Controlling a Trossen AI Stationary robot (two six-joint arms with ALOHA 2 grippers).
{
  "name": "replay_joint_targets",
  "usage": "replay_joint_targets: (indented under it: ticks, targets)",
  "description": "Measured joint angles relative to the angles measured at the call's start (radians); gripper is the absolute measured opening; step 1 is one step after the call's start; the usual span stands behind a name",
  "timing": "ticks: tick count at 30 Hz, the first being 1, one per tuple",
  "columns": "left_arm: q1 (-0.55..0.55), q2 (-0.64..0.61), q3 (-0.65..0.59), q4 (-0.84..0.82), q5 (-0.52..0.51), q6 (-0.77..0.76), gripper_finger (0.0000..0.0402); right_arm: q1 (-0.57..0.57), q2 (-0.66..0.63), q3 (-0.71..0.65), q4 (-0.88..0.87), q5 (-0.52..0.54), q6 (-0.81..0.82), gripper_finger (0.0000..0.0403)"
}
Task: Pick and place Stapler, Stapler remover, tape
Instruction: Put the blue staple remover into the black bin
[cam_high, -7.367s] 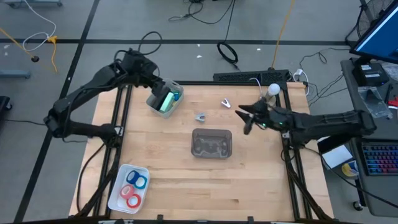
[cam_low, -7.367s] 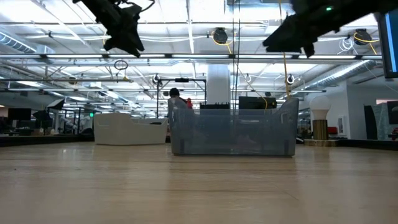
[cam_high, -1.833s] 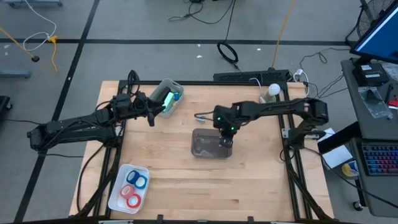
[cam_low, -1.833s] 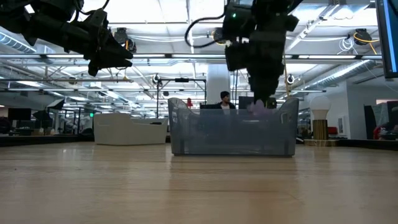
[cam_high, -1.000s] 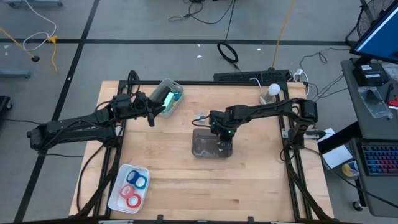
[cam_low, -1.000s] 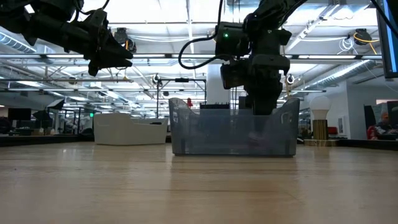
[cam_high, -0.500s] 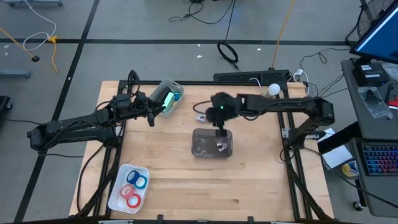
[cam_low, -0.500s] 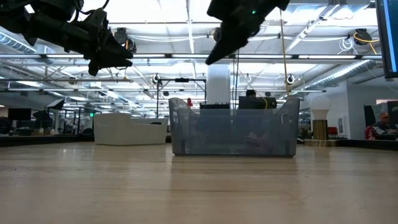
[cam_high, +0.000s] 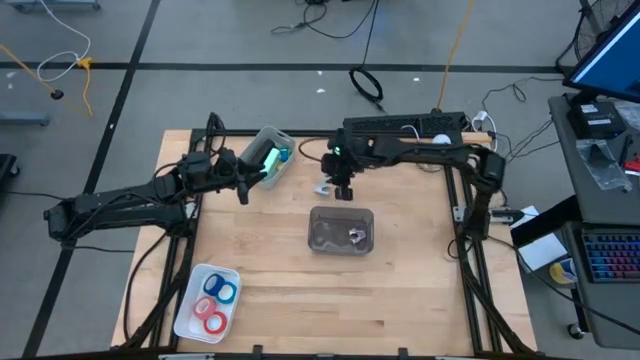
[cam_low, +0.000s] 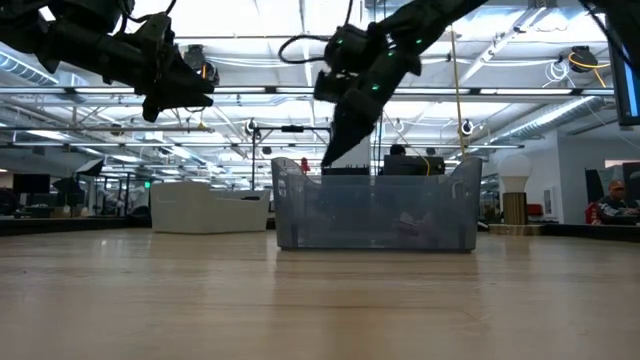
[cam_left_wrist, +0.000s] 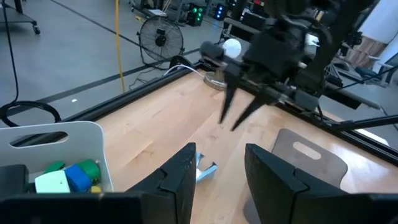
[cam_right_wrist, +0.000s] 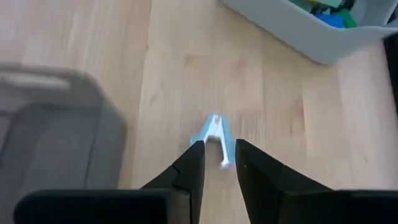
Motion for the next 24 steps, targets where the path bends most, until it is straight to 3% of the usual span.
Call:
replay_joint_targets:
  ticks: [10,18,24]
  targets:
    - [0.0,0.0,0.0,0.006,0.001,-0.001,0.0136,-0.063,0.21,0.294,-0.272,-0.113,0.021,0.0111]
    - [0.0,0.0,0.0,0.006,0.001,-0.007,0.0136,-0.063,0.321,0.4,-0.342,-0.105,0.052,0.0156]
    - [0.0,0.0,0.0,0.006,0.0,-0.006,0.0136,-0.064,0.341,0.41,-0.341,-0.003,0.078,0.0196]
